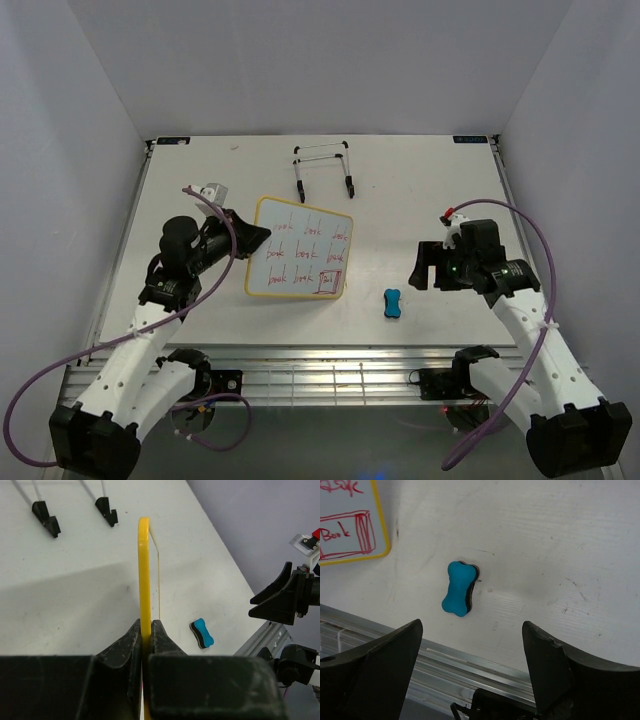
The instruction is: Erase the whiteboard
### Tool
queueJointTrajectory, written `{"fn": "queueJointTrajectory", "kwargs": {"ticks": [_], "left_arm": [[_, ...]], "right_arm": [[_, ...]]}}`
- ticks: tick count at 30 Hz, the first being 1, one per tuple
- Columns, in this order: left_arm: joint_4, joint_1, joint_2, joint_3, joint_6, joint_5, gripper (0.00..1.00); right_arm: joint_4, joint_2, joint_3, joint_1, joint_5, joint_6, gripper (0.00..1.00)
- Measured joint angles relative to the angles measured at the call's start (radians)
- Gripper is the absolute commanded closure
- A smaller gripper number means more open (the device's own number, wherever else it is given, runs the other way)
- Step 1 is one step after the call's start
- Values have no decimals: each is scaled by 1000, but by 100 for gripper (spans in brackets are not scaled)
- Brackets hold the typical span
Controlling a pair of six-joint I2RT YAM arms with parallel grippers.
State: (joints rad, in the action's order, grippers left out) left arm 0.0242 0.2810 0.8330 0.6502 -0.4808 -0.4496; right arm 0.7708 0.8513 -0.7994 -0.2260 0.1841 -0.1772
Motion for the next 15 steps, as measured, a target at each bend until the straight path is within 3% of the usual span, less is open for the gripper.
{"fn": "queueJointTrajectory", "kwargs": {"ticks": [2, 3, 5, 10, 15], "left_arm": [[101, 0, -8, 39, 16, 20, 100], [148, 0, -14, 59, 21, 26, 100], [246, 0, -21, 101, 31, 45, 100], [438, 0, 19, 199, 37, 73, 100], [508, -1, 132, 250, 8, 58, 100]], "right_arm": [[4, 24, 13, -25, -34, -11, 12], [7, 34, 18, -50, -60, -23, 4], [6, 58, 28, -114, -121, -45, 10], [7, 182, 35, -314, -268, -121, 10], [-68, 158, 98, -352, -293, -164, 10]]}}
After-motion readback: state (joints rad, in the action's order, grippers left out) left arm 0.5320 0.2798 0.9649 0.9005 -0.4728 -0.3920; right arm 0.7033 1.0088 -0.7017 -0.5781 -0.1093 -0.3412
